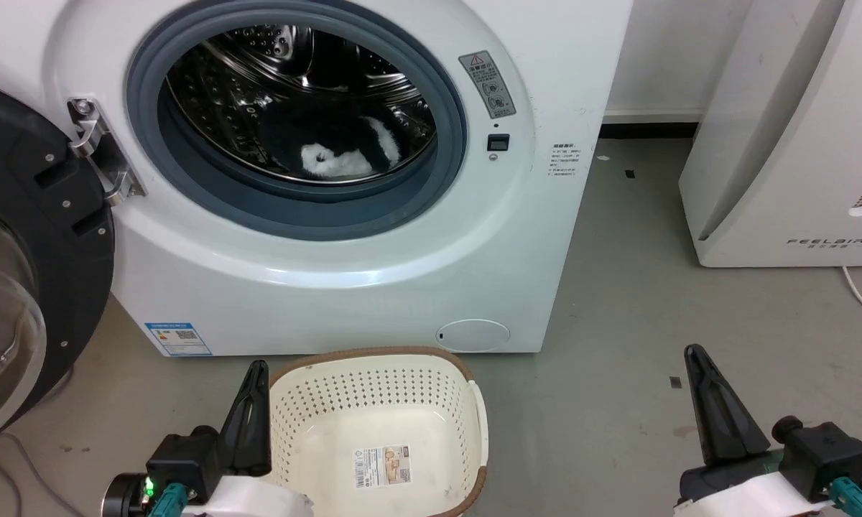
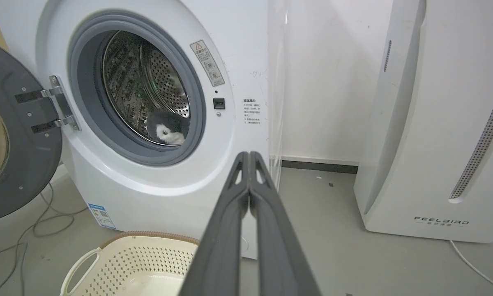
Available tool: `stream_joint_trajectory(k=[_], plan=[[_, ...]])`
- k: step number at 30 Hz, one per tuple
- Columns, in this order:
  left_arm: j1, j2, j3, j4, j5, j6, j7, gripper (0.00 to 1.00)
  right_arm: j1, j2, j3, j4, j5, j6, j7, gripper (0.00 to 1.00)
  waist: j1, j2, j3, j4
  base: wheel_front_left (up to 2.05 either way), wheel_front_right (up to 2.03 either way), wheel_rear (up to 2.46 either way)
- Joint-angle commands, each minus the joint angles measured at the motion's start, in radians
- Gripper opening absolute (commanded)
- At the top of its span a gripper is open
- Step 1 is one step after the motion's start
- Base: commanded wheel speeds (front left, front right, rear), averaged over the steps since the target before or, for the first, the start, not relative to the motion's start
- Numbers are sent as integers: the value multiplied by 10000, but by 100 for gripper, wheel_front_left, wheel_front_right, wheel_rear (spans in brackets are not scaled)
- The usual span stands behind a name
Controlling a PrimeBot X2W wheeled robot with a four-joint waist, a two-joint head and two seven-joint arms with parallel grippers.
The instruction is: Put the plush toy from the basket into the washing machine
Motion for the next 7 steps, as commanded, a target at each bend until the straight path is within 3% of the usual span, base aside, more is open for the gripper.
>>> stream_joint_trajectory(k=[1,7], plan=[[-32,-68,84,-49,142,-79,75,0,-53,2,-13,2,-68,-1,78,0,0,0,-10,0,0,0,0],[-44,-112,158,-78,260,-116,198,0,-74,3,-21,3,-115,-2,201,0,0,0,-39,-1,0,0,0]])
